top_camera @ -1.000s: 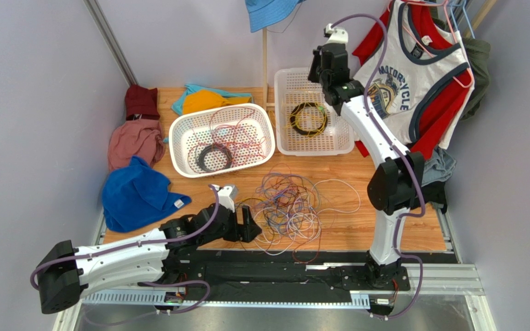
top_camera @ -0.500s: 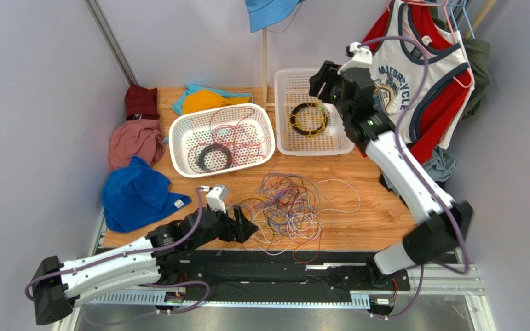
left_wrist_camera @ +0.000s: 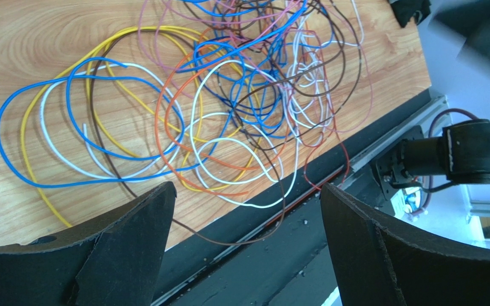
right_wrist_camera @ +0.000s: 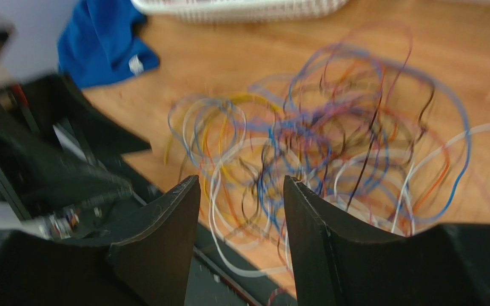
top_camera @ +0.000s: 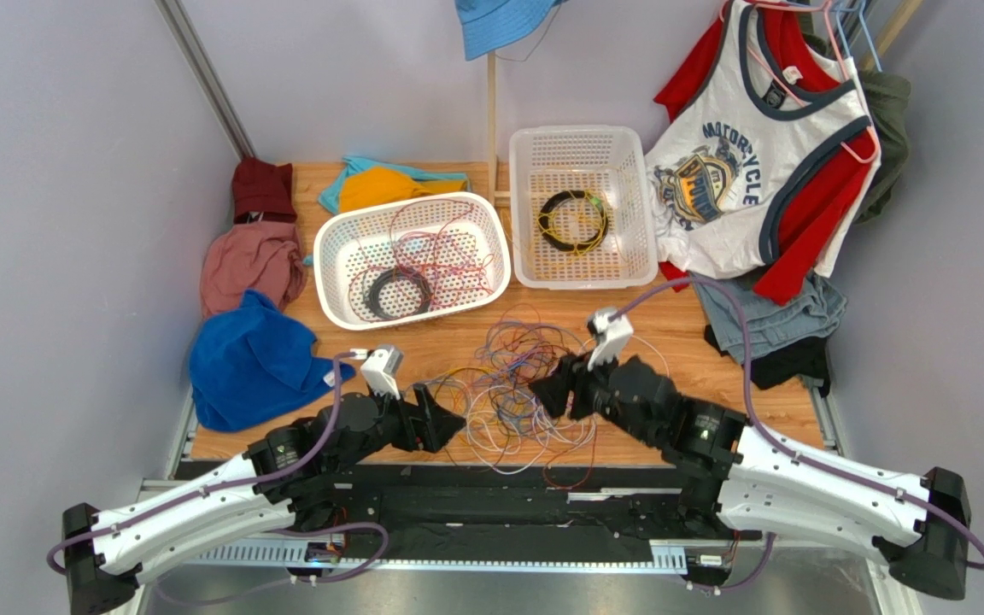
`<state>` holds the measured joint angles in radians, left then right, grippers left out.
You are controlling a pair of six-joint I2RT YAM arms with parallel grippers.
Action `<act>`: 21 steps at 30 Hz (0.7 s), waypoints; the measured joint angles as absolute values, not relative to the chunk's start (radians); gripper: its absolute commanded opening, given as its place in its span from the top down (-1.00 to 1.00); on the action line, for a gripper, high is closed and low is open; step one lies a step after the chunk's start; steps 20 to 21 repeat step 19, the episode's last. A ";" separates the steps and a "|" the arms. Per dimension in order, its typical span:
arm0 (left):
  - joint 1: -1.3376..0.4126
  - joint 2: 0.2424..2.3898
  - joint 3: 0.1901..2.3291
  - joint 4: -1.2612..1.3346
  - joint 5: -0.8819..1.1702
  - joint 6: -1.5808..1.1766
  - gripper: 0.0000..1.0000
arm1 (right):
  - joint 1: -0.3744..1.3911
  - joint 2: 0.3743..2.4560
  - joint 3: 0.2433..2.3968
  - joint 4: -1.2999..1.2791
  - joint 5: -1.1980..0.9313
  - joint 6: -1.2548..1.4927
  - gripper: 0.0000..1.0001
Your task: Untangle the cables
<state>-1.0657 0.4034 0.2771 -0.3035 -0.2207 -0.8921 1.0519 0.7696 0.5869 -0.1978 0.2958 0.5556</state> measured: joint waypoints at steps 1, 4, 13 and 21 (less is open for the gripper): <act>-1.066 0.405 0.277 -0.308 -0.223 -0.892 -0.86 | 1.097 0.749 0.549 -0.220 0.313 0.572 -0.08; -1.066 0.410 0.278 -0.341 -0.242 -0.901 -0.91 | 1.206 0.684 0.468 -0.257 0.374 0.608 -0.08; -1.066 0.406 0.288 -0.456 -0.295 -0.950 -0.90 | 1.271 0.535 0.360 -0.321 0.466 0.663 -0.06; -1.066 0.381 0.309 -0.526 -0.316 -0.957 -0.87 | 1.275 0.329 0.365 -0.395 0.485 0.649 -0.06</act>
